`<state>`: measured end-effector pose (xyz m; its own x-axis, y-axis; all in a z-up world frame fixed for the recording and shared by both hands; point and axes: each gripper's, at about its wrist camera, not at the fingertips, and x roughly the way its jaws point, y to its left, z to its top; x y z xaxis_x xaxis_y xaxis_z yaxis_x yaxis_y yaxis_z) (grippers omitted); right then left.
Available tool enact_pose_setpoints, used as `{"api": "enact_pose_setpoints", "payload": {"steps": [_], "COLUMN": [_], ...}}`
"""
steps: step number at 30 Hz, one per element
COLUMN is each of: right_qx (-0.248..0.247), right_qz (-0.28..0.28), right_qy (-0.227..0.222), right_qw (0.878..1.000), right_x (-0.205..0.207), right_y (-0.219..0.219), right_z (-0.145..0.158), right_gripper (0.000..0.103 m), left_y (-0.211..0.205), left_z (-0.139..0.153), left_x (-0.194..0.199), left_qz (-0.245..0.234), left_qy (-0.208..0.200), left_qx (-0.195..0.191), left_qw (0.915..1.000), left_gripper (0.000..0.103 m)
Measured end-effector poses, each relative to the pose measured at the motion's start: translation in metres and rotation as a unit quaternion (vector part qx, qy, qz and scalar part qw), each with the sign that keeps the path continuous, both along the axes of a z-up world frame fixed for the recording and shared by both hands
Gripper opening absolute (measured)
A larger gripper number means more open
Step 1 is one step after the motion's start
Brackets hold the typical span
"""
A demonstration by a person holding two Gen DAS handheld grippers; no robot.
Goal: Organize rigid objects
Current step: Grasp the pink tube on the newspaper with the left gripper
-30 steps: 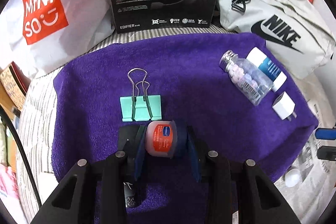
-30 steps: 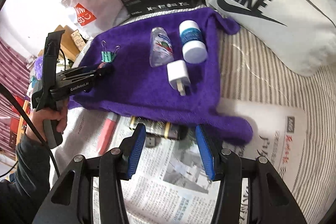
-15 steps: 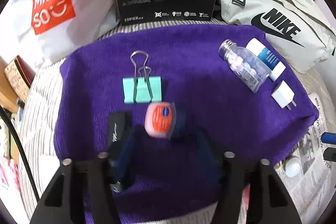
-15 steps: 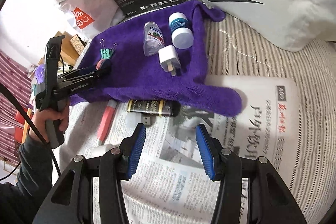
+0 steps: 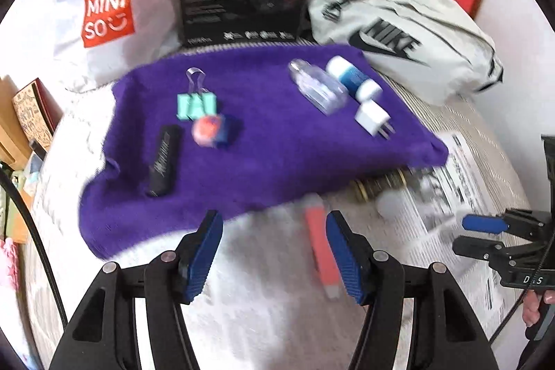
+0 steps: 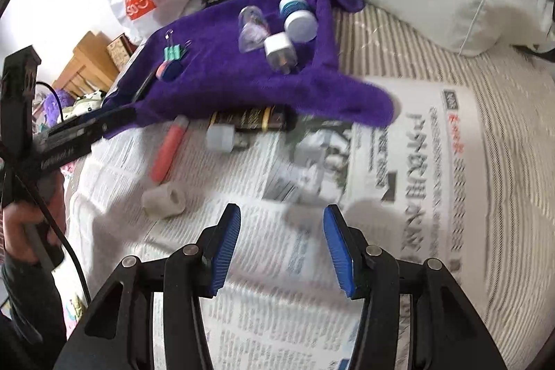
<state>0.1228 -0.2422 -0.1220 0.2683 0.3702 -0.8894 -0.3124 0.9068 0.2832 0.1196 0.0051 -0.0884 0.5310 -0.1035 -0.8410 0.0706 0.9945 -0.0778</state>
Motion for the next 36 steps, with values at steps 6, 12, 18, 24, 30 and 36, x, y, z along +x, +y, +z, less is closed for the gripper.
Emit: {"api": "enact_pose_setpoints", "payload": {"steps": [6,12,18,24,30,36], "right_qx": [0.004,0.01,-0.001,-0.005,-0.012,-0.007], "right_qz": [0.005,-0.009,-0.025,-0.022,-0.038,-0.082], "right_qy": [-0.002,-0.006,-0.017,-0.028,-0.031,-0.02], "right_qw": [1.0,1.0,1.0,0.999,0.999,0.996], "right_x": [-0.019,-0.026,-0.011,0.009,0.036,0.06], "right_y": [0.003,0.001,0.01,0.033,0.046,0.042], "right_z": [0.005,0.01,0.009,0.007,0.005,-0.004], "right_gripper": [0.05,0.05,0.054,0.059,0.059,0.059], "left_y": [-0.026,-0.047,-0.036,-0.003,0.016,0.016], "left_z": [-0.026,-0.038,-0.033,-0.033,-0.034,-0.035], "left_x": [0.001,0.003,-0.006,-0.021,-0.029,-0.03], "left_qz": [-0.005,-0.016,-0.017,0.002,0.008,0.006], "left_qy": [0.031,0.027,0.028,0.033,0.031,0.027], "left_qx": [-0.002,0.047,0.036,0.026,-0.011,-0.017], "left_qw": [0.9995,0.9984,0.9988,0.9991,0.9994,0.9995], "left_gripper": [0.045,0.036,0.016,0.016,0.016,0.016]}}
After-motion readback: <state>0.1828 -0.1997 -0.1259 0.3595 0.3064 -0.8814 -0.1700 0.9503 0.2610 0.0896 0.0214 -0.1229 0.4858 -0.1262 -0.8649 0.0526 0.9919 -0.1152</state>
